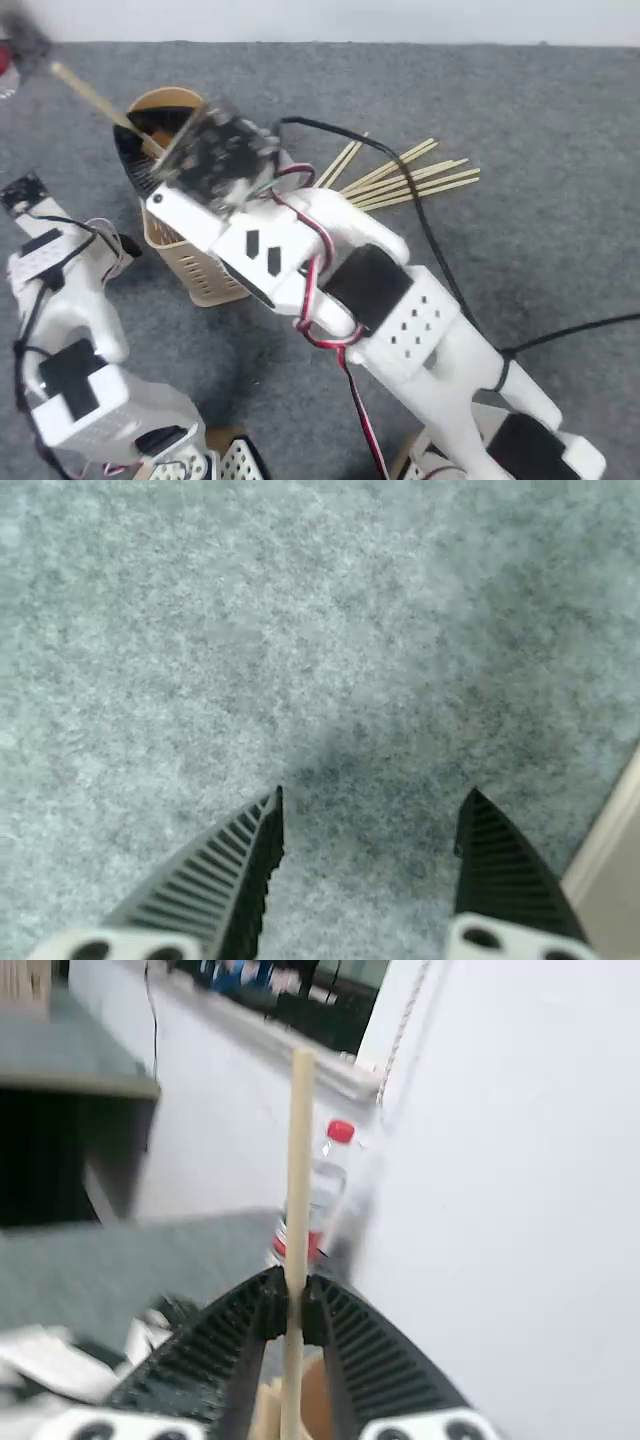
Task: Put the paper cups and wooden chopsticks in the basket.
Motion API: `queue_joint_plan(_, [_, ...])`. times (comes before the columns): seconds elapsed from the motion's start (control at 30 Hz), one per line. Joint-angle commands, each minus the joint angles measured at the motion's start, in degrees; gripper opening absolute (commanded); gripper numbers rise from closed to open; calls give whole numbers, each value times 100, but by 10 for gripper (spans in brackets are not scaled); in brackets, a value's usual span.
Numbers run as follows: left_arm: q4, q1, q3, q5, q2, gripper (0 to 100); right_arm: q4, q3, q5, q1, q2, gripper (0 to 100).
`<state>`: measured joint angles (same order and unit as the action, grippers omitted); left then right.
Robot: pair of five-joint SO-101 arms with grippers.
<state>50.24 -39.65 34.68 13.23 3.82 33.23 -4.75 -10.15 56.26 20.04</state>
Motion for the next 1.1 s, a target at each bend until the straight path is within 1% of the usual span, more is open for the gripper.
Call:
queue_joint_plan(0.0, [26,-35,-66,-35,-185,261,-224,211,607,-119,286,7])
queue_joint_plan(0.2, [26,-35,-66,-35,-185,261,-892,870,615,-338,295,7])
queue_joint_plan(0.4, [26,-26,-66,-35,-185,261,-1244,1345,633,-523,295,16])
queue_joint_plan(0.43, [26,-26,-66,-35,-185,261,-1200,1363,633,-523,303,43])
queue_joint_plan(0.47, [26,-26,-66,-35,-185,261,-1112,1371,633,-505,321,91])
queue_joint_plan(0.57, [26,-35,-66,-35,-185,261,-567,1371,642,-479,567,292])
queue_joint_plan(0.6, [26,-35,-66,-35,-185,261,-453,1363,624,-435,655,314])
queue_joint_plan(0.73, [26,-35,-66,-35,-185,261,-48,1160,598,-418,910,232])
queue_joint_plan(0.87, [26,-35,-66,-35,-185,261,330,897,290,-585,989,224])
queue_joint_plan(0.93, [35,-44,-66,-35,-185,261,664,589,229,-971,963,224])
queue_joint_plan(1.07, [35,-44,-66,-35,-185,261,1534,202,185,-2167,655,221])
